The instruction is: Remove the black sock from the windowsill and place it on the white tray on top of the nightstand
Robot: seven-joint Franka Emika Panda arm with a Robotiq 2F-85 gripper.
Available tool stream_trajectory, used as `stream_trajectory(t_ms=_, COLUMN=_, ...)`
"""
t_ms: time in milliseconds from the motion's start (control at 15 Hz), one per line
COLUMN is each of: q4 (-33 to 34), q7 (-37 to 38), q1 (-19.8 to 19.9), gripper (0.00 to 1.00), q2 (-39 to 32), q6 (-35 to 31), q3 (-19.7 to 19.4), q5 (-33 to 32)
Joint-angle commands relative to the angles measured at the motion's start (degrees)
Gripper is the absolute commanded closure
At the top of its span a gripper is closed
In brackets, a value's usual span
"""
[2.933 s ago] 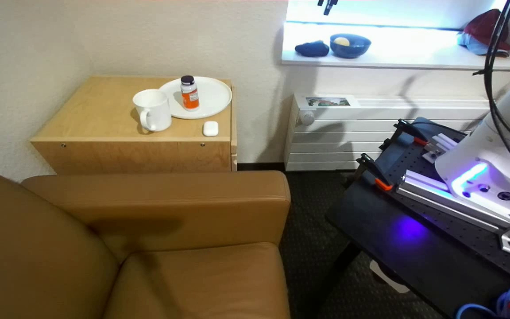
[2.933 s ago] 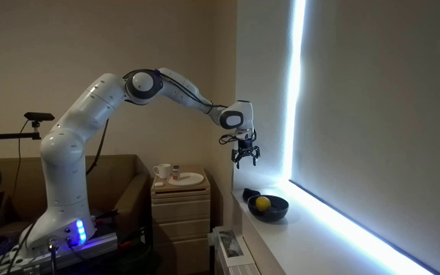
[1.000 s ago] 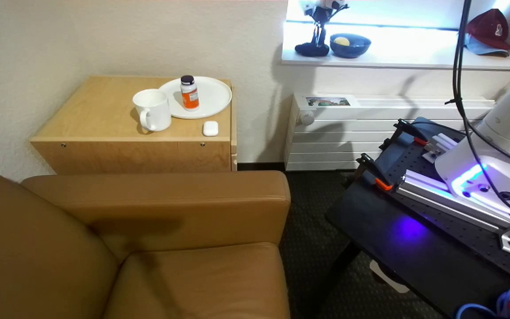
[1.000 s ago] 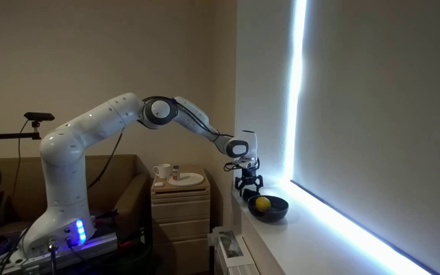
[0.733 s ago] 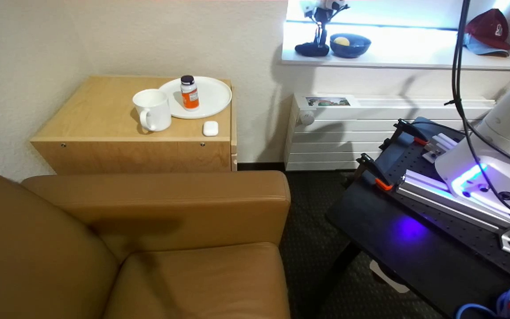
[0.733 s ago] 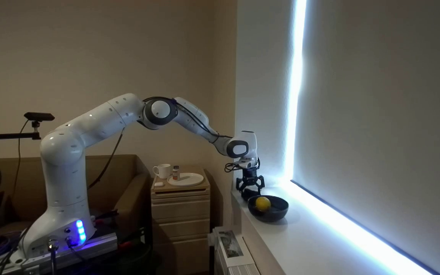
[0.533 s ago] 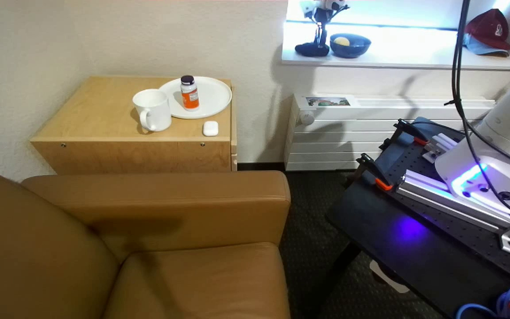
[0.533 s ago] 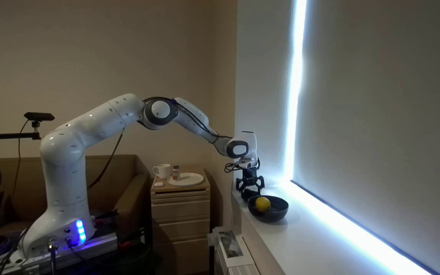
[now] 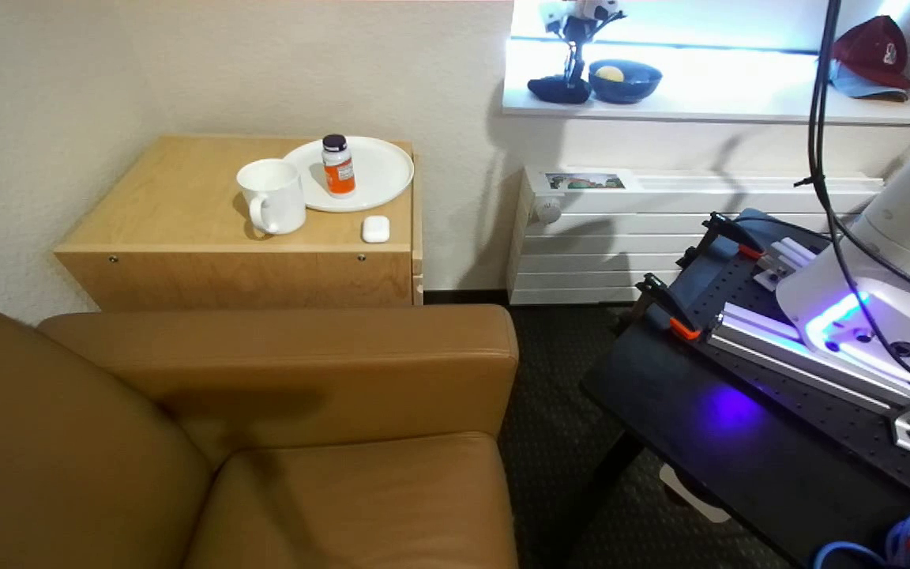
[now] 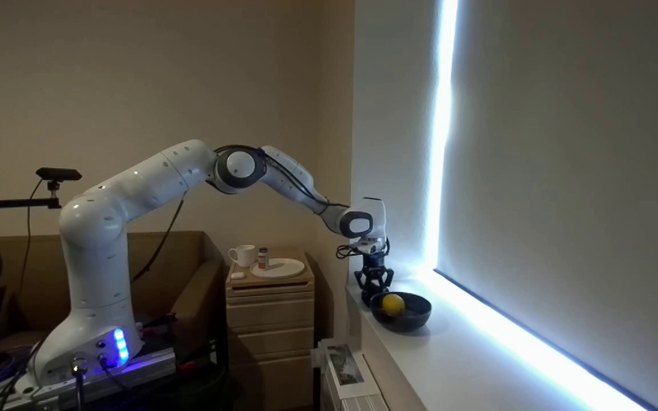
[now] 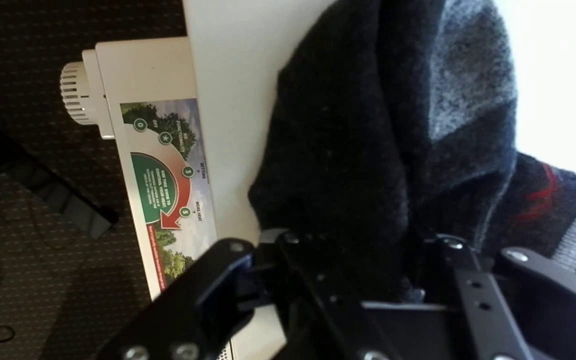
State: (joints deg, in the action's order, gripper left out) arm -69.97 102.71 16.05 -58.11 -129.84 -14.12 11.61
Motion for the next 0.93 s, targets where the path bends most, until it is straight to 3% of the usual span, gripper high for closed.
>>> stream_trajectory(t_ms=0, q4=2.1, q7=-1.4, q1=2.0, gripper=0.82, q2=-1.0, q6=2.1, q3=1.7, q5=1.3)
stream_trajectory(t_ms=200, q4=3.4, q7=-3.7, q1=3.9, gripper=0.99, q2=-1.6, q6=4.9, q3=3.6, q5=3.1)
stream_trajectory(t_ms=600, q4=7.3, q7=-15.6, q1=5.9, gripper=0.98, q2=-3.3, q6=11.5, q3=7.7, q5=5.0)
stream_trajectory(t_ms=867, q4=-0.4, q7=-29.2, q1=7.7, gripper=0.98, q2=8.0, q6=18.8, q3=6.5, q5=0.8)
